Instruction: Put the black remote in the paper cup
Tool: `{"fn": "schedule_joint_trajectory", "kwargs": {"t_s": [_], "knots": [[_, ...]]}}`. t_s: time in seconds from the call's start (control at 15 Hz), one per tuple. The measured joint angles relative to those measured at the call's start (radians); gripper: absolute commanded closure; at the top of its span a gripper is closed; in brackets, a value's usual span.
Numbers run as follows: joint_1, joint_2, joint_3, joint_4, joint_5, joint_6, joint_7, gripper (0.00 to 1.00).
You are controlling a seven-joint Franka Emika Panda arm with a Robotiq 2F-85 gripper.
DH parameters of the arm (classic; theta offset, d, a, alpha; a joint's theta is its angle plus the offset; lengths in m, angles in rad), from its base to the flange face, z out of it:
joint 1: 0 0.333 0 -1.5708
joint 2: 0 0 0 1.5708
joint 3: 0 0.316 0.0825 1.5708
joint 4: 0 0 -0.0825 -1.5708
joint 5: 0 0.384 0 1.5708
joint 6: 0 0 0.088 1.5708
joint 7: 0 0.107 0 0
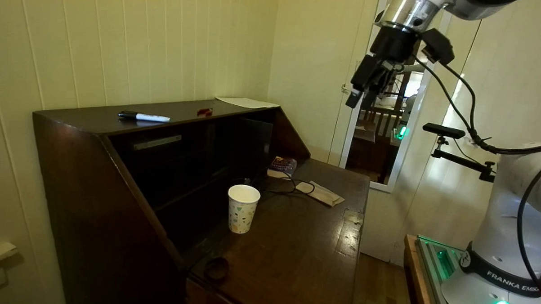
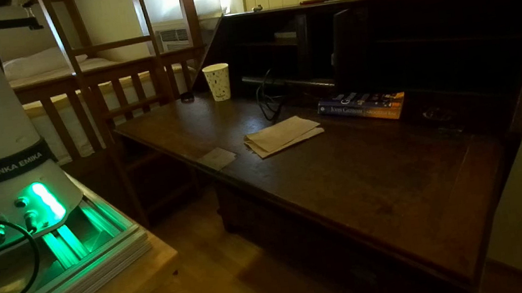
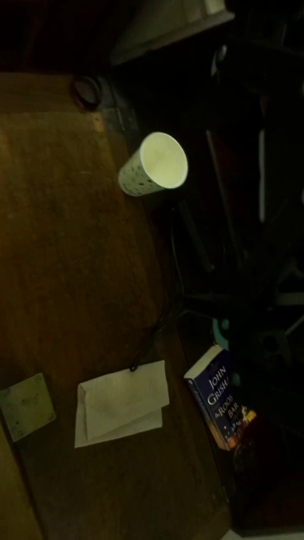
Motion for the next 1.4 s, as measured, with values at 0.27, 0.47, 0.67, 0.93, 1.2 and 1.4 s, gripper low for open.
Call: {"fn": "schedule_joint_trajectory", "kwargs": {"t_s": [0.27,0.47,0.67,0.93,1.2,1.4], "knots": [[-0.123,0.203,0.011,0.006,-0.048,0.279,0.129,0.00],[-0.212,0.384,0.061,0.045,-0.143,0.432,0.307,0.00],[-0.297,0.526,0.140,0.108,-0.217,0.471,0.456,0.00],[-0.307,0.553,0.150,0.136,-0.219,0.472,0.472,0.00],[-0.323,0.572,0.171,0.137,-0.273,0.469,0.647,0.00],[-0.435,0.646,0.297,0.175,-0.333,0.470,0.866,0.00]]}}
